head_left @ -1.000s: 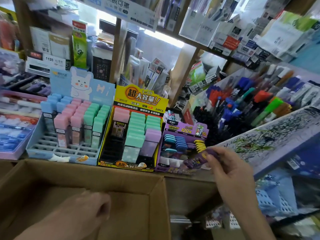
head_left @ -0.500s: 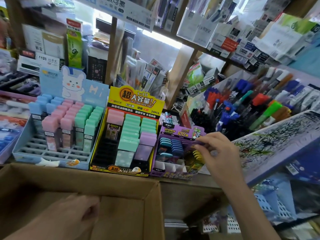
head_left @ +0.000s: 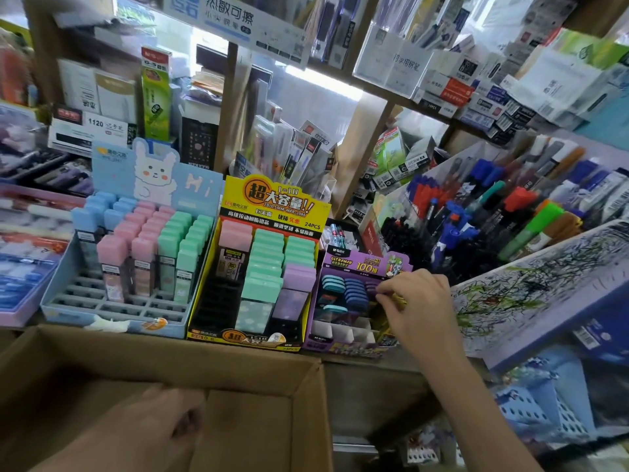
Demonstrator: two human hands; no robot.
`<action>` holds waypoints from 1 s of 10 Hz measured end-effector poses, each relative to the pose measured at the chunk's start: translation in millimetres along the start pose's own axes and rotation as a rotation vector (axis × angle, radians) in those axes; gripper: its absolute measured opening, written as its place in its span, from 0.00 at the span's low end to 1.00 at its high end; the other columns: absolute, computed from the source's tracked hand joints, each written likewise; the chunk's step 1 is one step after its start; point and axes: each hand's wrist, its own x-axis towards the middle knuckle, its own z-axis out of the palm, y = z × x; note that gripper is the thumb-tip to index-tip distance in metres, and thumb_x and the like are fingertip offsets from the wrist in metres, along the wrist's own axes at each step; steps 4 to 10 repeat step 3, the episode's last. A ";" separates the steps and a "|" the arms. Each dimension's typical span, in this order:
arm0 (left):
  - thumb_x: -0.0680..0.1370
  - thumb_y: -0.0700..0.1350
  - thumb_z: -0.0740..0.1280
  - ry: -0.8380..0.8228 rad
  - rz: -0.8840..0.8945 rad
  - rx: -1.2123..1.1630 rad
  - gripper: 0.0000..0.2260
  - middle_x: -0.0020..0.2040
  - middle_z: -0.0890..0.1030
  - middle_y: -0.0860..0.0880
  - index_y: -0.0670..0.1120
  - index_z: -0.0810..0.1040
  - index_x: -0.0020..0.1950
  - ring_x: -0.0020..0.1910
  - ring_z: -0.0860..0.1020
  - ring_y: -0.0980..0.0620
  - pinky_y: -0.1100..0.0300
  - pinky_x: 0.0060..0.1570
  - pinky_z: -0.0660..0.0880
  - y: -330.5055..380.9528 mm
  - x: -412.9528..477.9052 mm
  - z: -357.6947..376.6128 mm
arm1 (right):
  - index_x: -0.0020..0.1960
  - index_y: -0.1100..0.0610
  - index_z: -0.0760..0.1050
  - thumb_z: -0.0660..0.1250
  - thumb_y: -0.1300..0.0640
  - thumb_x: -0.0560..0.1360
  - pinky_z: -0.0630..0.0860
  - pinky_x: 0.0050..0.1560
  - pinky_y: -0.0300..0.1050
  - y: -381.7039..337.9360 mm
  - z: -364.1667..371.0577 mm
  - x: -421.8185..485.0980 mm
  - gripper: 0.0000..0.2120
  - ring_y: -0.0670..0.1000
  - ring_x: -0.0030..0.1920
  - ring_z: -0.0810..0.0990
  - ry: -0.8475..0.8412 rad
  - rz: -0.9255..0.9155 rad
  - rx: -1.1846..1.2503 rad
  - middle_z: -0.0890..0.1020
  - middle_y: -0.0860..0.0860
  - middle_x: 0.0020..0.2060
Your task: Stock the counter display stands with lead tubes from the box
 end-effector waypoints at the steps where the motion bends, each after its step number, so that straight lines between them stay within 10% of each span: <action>1: 0.71 0.67 0.67 -0.018 -0.033 0.043 0.09 0.45 0.79 0.66 0.65 0.76 0.45 0.47 0.76 0.72 0.77 0.47 0.69 0.4 3.9 -2.2 | 0.44 0.52 0.86 0.80 0.60 0.71 0.61 0.49 0.45 -2.3 -2.7 -0.4 0.05 0.52 0.45 0.79 -0.013 0.012 0.010 0.85 0.46 0.40; 10: 0.73 0.63 0.69 -0.100 -0.098 0.102 0.07 0.46 0.80 0.66 0.64 0.77 0.46 0.48 0.76 0.71 0.76 0.48 0.71 8.4 7.7 -16.2 | 0.48 0.54 0.86 0.77 0.61 0.73 0.73 0.53 0.51 -9.2 -28.0 -19.3 0.05 0.50 0.47 0.81 0.130 0.093 0.173 0.85 0.45 0.43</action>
